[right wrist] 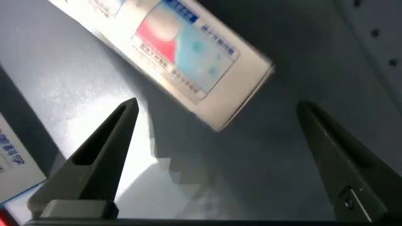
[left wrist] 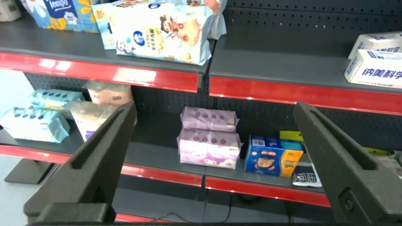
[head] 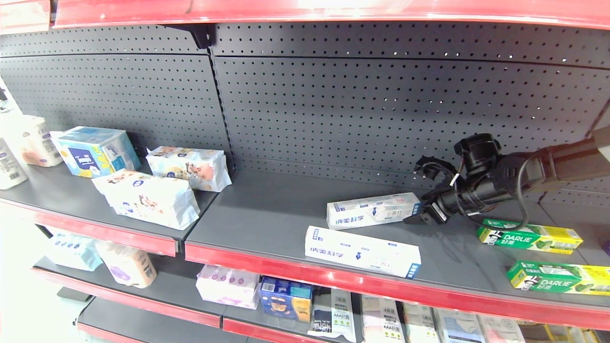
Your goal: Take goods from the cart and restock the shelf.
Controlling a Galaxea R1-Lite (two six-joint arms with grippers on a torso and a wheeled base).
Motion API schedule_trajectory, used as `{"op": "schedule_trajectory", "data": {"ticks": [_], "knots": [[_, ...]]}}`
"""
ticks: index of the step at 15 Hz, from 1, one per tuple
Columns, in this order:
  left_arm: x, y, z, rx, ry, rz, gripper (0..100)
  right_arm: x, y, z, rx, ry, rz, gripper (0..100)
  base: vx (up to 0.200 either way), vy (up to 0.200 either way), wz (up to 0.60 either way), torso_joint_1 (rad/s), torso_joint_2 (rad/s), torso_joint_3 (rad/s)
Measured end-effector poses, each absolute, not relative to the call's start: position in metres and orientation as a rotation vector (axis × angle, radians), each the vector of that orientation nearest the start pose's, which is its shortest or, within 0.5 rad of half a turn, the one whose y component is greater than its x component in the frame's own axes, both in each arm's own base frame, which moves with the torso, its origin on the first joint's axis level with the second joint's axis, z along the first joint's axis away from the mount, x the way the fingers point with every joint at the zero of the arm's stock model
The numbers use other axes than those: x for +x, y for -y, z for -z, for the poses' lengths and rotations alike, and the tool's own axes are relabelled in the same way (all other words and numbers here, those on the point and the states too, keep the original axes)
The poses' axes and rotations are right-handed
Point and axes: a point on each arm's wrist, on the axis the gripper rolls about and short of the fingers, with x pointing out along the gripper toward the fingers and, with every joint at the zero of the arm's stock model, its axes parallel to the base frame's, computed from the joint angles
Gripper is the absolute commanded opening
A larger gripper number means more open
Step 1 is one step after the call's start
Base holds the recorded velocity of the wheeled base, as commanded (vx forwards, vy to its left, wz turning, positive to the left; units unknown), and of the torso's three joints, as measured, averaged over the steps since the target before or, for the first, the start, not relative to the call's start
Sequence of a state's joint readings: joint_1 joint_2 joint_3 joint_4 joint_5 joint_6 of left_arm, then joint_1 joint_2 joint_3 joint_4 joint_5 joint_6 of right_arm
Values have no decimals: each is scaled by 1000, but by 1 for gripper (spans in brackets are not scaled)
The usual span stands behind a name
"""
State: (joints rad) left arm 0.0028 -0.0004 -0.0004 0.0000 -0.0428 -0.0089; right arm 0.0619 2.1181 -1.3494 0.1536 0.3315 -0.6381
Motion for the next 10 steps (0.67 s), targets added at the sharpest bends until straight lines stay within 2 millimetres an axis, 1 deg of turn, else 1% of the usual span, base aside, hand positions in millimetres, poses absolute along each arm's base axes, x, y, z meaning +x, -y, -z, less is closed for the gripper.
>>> {"op": "schedule_trajectory", "data": {"ticks": [5,10], "knots": [[-23,1,-75,-9,0,40,100,395,-34,-109,-457,-756,-650,100,0,0,0,0,0,0],[-23,1,-75,-8,0,40,100,398,-34,-123,-427,-683,-700,100,0,0,0,0,0,0]]}}
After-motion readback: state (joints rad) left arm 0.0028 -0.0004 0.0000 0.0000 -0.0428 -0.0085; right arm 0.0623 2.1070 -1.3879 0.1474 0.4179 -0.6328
